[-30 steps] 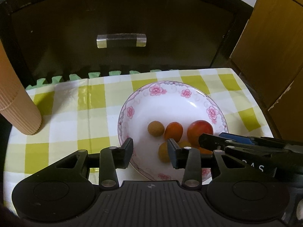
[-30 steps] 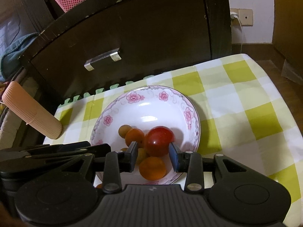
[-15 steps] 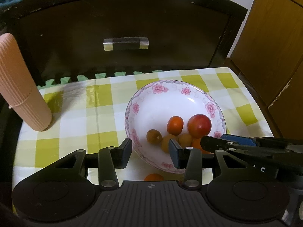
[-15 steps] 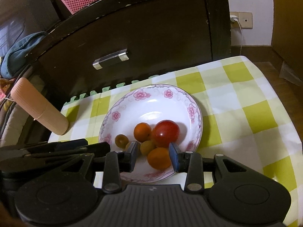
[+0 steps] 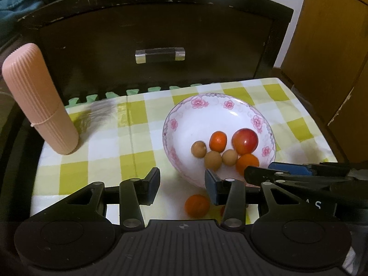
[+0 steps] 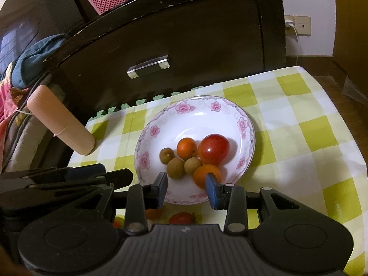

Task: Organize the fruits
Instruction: 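Move both open grippers back toward the red cherry tomatoes on the cloth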

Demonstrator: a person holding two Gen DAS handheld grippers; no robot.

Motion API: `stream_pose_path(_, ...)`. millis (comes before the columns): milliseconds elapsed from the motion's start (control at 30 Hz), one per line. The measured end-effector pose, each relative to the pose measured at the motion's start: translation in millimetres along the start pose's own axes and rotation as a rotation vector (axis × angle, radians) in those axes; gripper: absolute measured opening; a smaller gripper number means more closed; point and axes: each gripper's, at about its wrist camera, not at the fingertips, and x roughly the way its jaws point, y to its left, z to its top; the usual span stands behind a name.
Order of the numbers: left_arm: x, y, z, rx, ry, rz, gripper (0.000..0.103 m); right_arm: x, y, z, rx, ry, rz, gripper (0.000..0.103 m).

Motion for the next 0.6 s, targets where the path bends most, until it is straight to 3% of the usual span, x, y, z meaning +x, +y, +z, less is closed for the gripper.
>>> stream_pose_path(600, -19, 8, -25, 0.025, 0.025, 0.047, 0.051, -3, 22, -24, -0.054, 0.059, 0.024, 0.035)
